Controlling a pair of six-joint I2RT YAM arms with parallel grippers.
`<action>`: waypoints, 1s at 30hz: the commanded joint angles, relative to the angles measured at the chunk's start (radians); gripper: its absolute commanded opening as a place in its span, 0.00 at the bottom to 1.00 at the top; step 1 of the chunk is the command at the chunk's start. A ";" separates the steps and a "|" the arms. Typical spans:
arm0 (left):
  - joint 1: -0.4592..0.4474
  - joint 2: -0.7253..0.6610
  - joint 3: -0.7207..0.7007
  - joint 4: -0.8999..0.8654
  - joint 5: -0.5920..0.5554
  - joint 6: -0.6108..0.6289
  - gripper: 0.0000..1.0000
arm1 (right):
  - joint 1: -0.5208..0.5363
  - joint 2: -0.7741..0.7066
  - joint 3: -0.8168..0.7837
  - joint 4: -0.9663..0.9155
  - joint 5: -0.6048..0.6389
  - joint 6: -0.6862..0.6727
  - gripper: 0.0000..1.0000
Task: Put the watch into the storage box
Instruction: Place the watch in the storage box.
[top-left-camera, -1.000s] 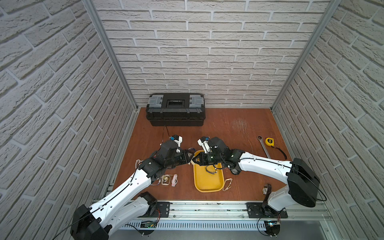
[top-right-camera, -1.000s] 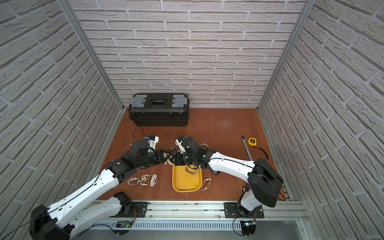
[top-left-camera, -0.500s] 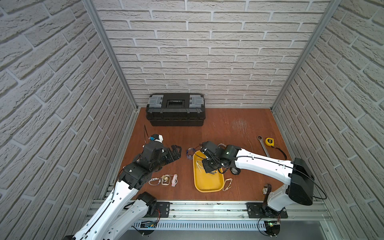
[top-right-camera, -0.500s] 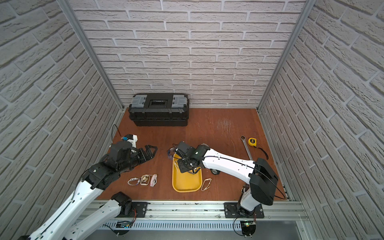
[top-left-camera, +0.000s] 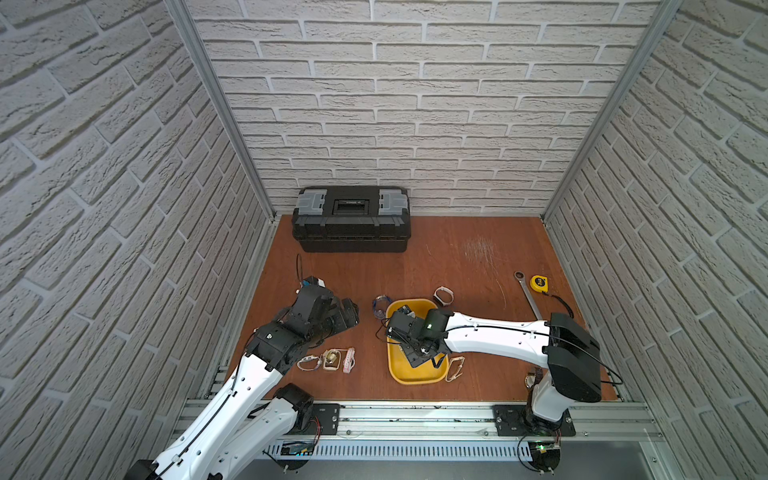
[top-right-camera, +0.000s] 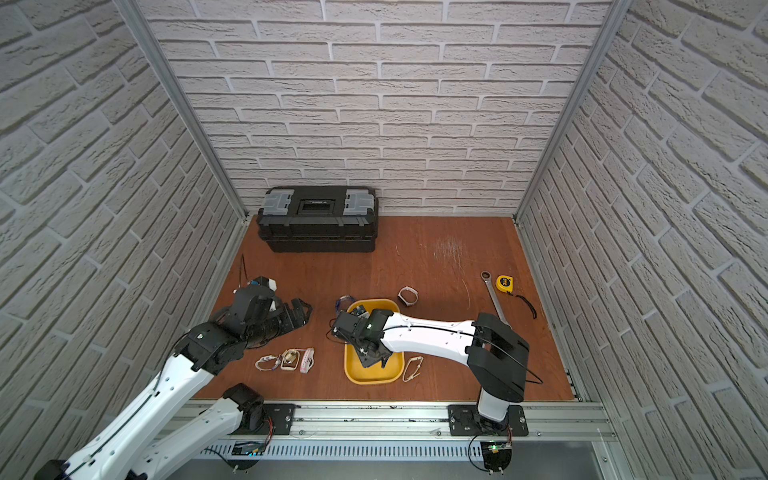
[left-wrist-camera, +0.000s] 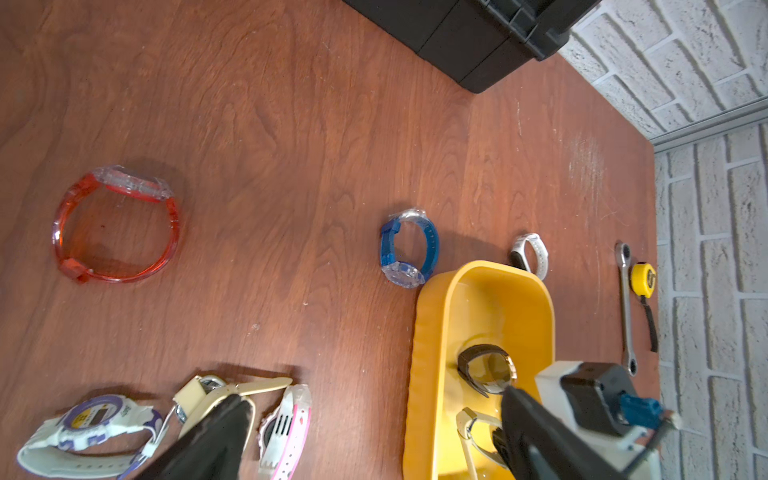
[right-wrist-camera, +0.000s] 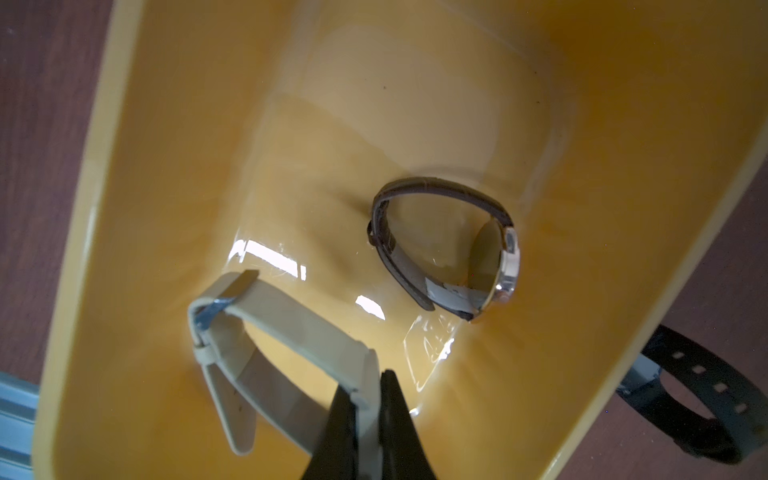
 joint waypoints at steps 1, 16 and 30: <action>-0.005 -0.003 -0.022 0.005 -0.020 0.007 0.98 | 0.017 0.020 -0.029 0.040 0.064 0.041 0.06; 0.005 0.047 -0.051 -0.008 -0.016 -0.014 0.98 | 0.024 -0.286 -0.108 0.159 -0.015 0.026 0.68; -0.059 0.061 -0.041 -0.193 -0.039 -0.072 0.95 | -0.065 -0.833 -0.401 0.327 -0.208 -0.094 0.89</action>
